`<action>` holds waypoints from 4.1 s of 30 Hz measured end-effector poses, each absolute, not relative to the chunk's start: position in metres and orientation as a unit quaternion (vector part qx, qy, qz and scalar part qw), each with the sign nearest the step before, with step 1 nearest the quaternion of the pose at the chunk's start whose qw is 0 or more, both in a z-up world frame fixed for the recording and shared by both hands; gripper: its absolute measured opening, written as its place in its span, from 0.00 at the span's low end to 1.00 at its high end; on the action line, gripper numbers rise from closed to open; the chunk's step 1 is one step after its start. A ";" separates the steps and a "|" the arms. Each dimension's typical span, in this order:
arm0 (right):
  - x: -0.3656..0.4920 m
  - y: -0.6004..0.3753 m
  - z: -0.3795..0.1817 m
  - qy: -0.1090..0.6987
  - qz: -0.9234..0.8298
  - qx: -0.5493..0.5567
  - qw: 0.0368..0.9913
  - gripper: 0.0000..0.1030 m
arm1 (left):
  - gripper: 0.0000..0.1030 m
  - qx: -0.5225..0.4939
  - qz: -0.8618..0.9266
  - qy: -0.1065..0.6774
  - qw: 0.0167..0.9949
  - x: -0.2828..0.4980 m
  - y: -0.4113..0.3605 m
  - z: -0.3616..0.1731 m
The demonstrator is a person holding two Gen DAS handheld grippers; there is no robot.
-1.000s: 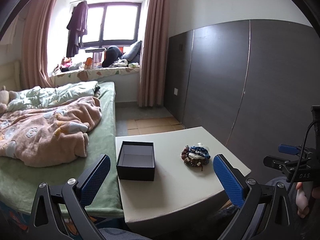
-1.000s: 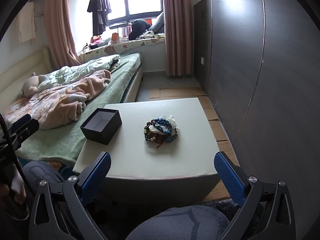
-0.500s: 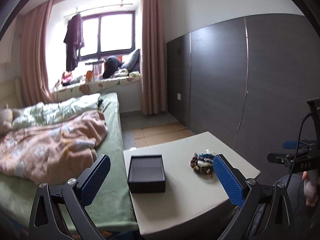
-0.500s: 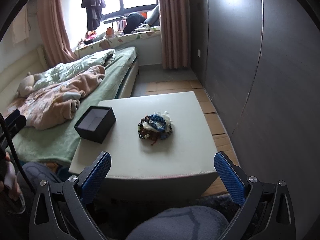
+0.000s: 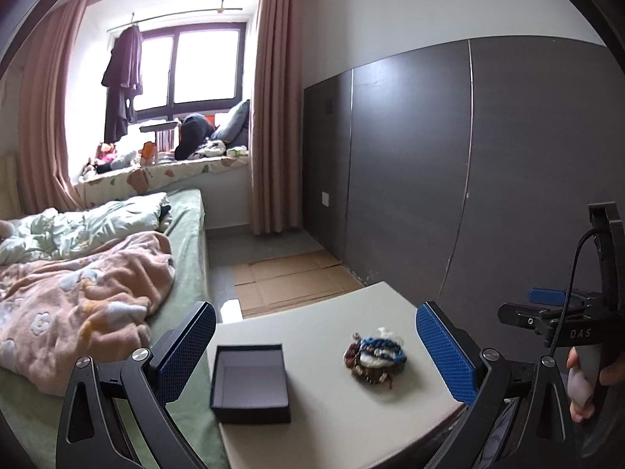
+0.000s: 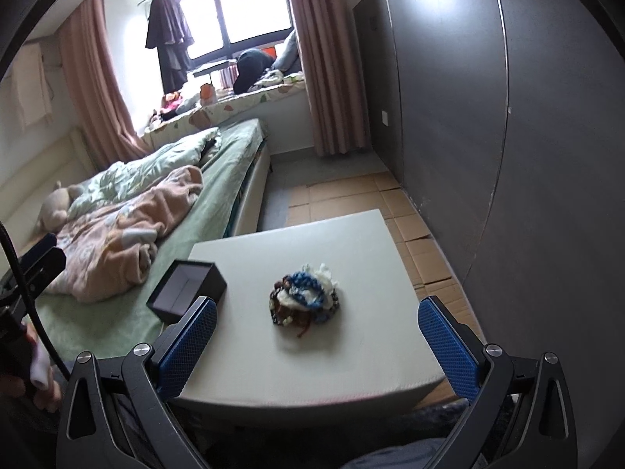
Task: Organize jewelry
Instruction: 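Lower the left gripper onto the jewelry pile and grasp the blue beaded bracelet, then carry the blue bracelet with the left gripper into the black box and release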
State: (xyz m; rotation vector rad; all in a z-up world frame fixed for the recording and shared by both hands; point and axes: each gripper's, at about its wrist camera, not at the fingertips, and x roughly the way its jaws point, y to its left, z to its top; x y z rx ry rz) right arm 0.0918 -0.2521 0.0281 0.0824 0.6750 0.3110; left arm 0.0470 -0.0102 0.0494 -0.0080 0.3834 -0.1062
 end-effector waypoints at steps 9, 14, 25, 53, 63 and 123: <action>0.134 -0.265 0.022 0.328 0.126 0.061 0.934 1.00 | 0.99 0.001 -0.063 0.210 0.976 0.099 -0.022 0.049; 0.155 -0.273 0.017 0.334 0.124 0.080 0.931 1.00 | 0.99 0.005 -0.075 0.231 0.970 0.128 -0.032 0.043; 0.196 -0.293 -0.007 0.357 0.096 0.120 0.921 1.00 | 0.97 0.024 -0.123 0.324 0.938 0.194 -0.054 0.013; 0.244 -0.289 -0.115 0.500 0.118 0.257 0.818 0.79 | 0.14 -0.045 -0.199 0.548 0.811 0.283 -0.070 -0.123; 0.261 -0.251 -0.141 0.542 0.151 0.289 0.775 0.64 | 0.11 -0.048 -0.206 0.510 0.834 0.264 -0.063 -0.097; 0.222 -0.060 -0.075 0.417 0.410 0.263 0.767 0.04 | 0.11 -0.225 -0.072 0.353 0.905 0.159 0.161 -0.012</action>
